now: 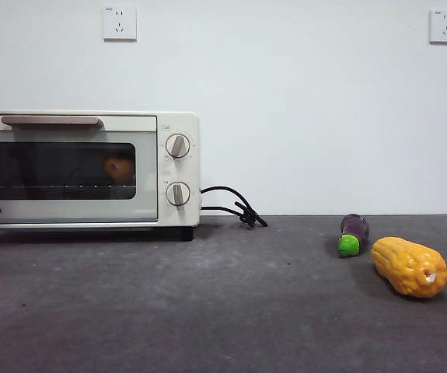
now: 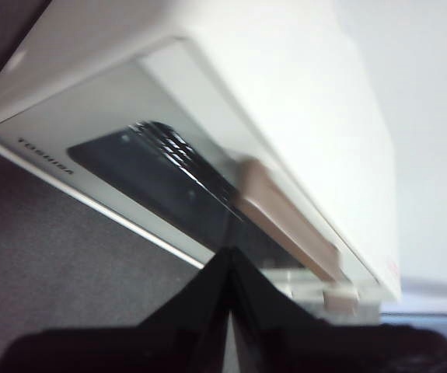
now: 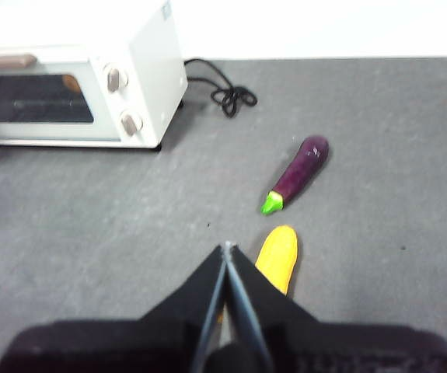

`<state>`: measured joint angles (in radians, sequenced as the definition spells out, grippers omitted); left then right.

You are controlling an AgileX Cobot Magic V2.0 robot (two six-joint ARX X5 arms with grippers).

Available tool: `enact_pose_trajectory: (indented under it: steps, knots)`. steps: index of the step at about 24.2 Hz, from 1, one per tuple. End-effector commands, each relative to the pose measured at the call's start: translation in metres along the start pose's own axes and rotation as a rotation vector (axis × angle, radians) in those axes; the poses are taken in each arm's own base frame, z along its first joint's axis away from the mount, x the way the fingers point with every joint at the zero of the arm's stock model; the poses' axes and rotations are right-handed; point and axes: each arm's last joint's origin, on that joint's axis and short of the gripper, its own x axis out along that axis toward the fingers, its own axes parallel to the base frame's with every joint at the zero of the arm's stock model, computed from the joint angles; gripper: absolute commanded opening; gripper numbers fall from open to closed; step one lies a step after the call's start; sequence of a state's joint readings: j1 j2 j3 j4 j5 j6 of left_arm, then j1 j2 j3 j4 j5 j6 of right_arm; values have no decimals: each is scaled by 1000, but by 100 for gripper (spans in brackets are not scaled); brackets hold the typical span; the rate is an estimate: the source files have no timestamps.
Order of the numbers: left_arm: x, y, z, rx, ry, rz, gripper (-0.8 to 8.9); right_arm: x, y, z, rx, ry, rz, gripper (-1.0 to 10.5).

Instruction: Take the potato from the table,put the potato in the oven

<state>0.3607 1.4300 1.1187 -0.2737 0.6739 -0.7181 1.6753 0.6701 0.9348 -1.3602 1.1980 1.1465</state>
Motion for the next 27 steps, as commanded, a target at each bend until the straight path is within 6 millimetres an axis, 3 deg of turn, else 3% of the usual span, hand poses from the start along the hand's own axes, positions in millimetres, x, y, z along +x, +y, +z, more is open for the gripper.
enact_pose_trajectory:
  steps: [1, 8, 16, 21, 27]
  knots:
    - [-25, -20, -8, 208, -29, -12, -8, 0, -2, 0, -8, -3, -8, 1]
    - [-97, -60, -50, 591, -87, 10, -8, 0, -2, 0, -9, -4, -9, 1]
    - [-158, -76, -103, 699, -145, 112, -5, 0, -3, 2, -10, -81, -42, 1]
    - [-176, -81, -120, 710, -177, 80, -4, 0, -3, 2, -10, -82, -43, 1]
    - [-179, -82, -122, 718, -175, 55, -4, 0, -3, 2, -10, -82, -42, 2]
